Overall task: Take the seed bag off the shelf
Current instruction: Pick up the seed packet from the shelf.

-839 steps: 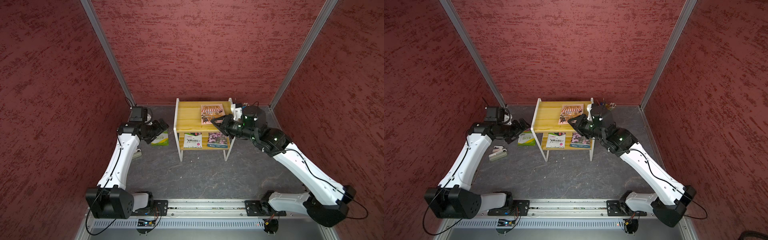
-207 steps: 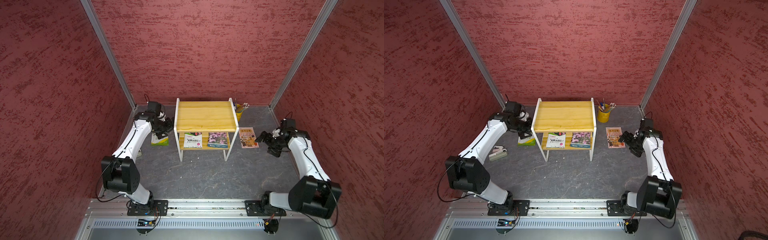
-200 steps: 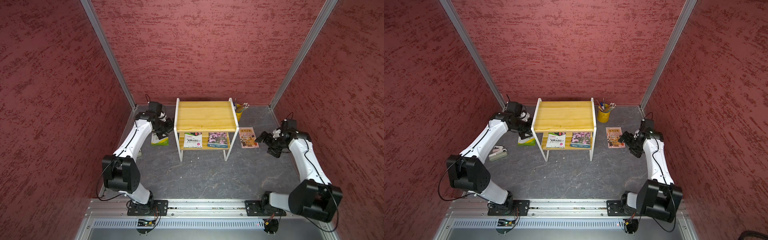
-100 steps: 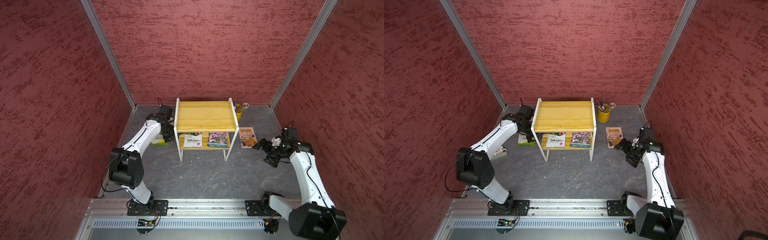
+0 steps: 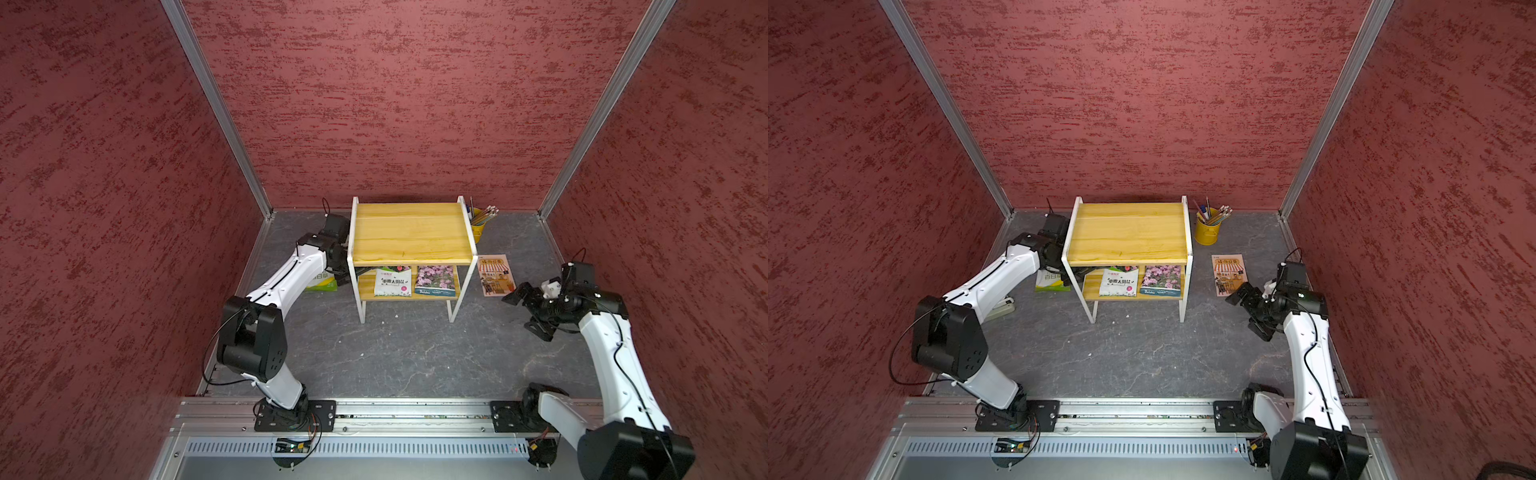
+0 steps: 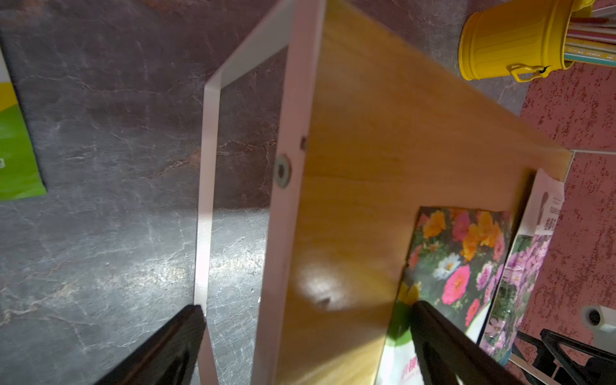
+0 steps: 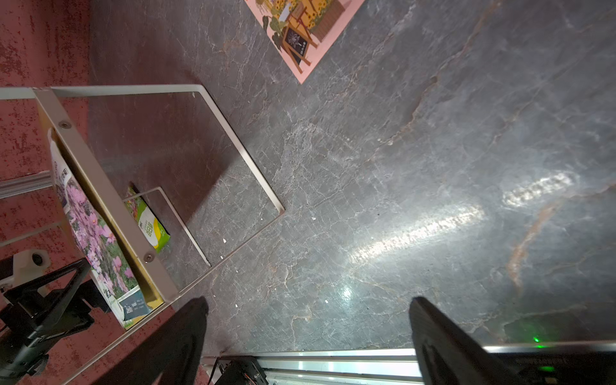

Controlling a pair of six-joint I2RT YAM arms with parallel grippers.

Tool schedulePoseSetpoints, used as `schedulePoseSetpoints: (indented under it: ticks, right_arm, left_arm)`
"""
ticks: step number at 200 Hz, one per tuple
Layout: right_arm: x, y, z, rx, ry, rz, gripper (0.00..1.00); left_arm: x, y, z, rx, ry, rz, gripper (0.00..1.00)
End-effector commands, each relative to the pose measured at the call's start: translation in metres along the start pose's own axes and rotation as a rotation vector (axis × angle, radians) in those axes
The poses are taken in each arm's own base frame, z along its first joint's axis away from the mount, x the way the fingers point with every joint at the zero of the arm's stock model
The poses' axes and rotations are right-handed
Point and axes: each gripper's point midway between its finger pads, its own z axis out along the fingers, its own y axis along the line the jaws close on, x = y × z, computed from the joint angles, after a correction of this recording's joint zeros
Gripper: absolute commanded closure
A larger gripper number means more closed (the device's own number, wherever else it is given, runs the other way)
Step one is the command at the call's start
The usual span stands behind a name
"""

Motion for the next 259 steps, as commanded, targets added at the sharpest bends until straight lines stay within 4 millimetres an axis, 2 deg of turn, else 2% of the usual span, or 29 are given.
schedulePoseSetpoints:
  ticks: [1,38,79,180,259]
  right_arm:
    - [0.008,0.001,0.000,-0.017,0.012,0.002,0.02]
    - [0.013,0.000,-0.002,-0.018,0.009,0.003,0.02]
    - [0.016,0.002,-0.003,-0.024,0.014,-0.013,0.02]
    - [0.029,0.018,-0.008,-0.048,0.020,-0.086,0.02]
    - [0.027,0.028,-0.007,-0.063,0.024,-0.119,0.02]
  left_arm:
    - [0.033,0.034,0.008,-0.151,0.084,-0.021,0.00]
    - [0.047,0.039,0.002,-0.156,0.086,-0.025,0.00]
    - [0.051,0.039,-0.004,-0.149,0.076,-0.029,0.00]
    - [0.037,0.023,-0.019,-0.110,0.023,-0.031,0.00]
    - [0.025,0.015,-0.026,-0.075,-0.010,-0.048,0.00]
